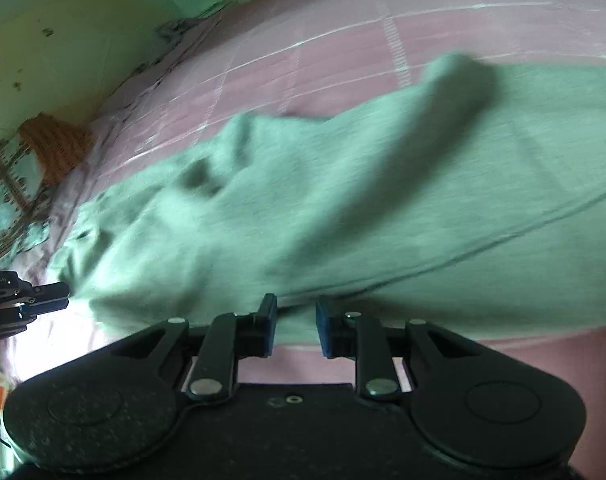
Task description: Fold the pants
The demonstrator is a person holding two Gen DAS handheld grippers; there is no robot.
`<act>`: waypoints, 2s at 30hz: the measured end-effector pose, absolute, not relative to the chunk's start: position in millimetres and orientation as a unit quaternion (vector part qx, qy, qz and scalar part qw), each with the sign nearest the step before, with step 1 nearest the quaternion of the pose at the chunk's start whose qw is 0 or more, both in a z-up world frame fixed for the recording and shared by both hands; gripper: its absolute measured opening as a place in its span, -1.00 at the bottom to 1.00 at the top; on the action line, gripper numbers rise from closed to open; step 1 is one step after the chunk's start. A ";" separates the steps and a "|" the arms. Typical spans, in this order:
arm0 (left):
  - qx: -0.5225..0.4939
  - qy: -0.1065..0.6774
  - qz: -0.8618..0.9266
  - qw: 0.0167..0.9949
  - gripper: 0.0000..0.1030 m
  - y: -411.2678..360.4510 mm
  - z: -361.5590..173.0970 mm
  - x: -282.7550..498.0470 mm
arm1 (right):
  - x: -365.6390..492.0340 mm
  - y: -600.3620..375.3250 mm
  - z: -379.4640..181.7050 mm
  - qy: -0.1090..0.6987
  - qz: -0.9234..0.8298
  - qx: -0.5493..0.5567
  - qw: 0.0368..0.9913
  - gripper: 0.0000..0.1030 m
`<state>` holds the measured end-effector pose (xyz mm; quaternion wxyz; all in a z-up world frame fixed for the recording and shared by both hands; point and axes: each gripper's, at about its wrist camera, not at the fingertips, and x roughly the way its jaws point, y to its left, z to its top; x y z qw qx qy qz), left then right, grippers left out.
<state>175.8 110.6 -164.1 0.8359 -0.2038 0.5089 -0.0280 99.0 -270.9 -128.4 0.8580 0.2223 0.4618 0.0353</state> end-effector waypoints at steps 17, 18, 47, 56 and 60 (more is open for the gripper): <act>-0.189 0.538 0.001 0.821 -0.72 89.0 -198.9 172.7 | 99.8 -427.5 -165.8 0.386 -0.131 0.395 0.823 -0.60; -0.189 0.538 0.002 0.821 -0.72 88.3 -198.9 173.2 | 99.3 -427.7 -165.7 0.384 -0.131 0.396 0.824 -0.65; -0.119 0.536 -0.032 0.835 -0.71 15.9 -189.8 162.5 | 23.6 -489.9 -134.1 0.358 -0.158 0.353 0.850 -0.35; -0.102 0.540 -0.019 0.836 -0.67 6.7 -197.2 162.9 | 47.1 -510.5 -140.0 0.328 -0.116 0.399 0.849 -0.34; -0.097 0.541 -0.016 0.835 -0.67 2.9 -197.5 164.5 | 71.2 -513.1 -122.9 0.292 -0.098 0.370 0.876 -0.33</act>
